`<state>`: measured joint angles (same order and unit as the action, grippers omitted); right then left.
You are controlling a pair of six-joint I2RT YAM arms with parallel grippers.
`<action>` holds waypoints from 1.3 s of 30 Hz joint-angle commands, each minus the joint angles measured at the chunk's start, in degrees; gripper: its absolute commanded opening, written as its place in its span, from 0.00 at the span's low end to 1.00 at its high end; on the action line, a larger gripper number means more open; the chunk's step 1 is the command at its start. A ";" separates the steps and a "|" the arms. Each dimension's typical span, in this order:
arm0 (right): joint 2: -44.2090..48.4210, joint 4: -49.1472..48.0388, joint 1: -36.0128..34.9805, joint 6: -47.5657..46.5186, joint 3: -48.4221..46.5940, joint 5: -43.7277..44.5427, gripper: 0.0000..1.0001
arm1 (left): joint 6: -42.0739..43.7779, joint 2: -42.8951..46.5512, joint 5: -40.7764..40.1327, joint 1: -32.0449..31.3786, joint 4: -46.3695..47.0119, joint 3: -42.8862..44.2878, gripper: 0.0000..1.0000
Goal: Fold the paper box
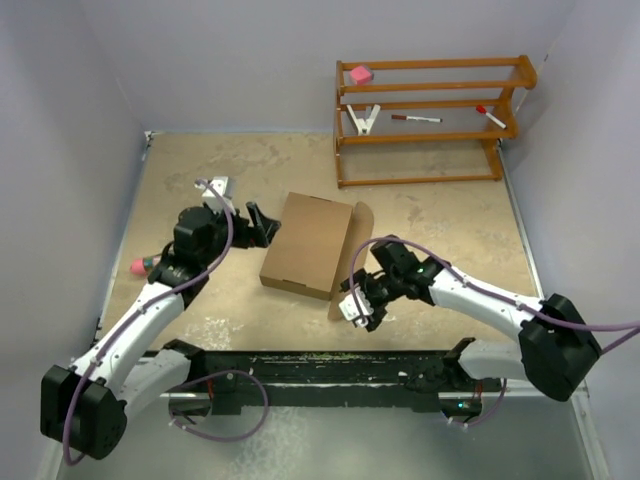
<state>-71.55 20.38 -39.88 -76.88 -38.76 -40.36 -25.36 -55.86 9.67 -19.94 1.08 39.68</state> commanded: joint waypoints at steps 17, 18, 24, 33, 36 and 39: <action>-5.75 -15.34 -13.97 3.57 4.65 18.71 0.62 | -8.31 1.29 2.30 0.25 3.61 -11.32 0.98; -6.21 -15.37 -14.12 3.55 4.74 18.87 0.61 | -8.19 0.56 2.55 0.26 4.06 -11.34 0.98; -7.28 -14.82 -15.03 2.73 4.92 19.52 0.56 | -7.78 -5.43 4.67 0.23 7.37 -10.85 0.98; -7.33 -15.47 -15.32 4.13 4.55 22.40 0.42 | -6.71 -11.81 5.36 0.26 7.62 -9.36 0.97; -6.44 -15.37 -15.17 5.10 4.35 24.03 0.36 | -6.65 -12.92 4.99 0.25 7.06 -9.24 0.96; -5.47 -14.88 -14.04 6.73 3.61 23.20 0.28 | -6.13 -13.87 4.63 0.26 6.09 -8.46 0.96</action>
<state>-79.00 5.93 -54.92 -72.60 -34.20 -18.11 -33.19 -69.04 14.04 -19.94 5.43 28.08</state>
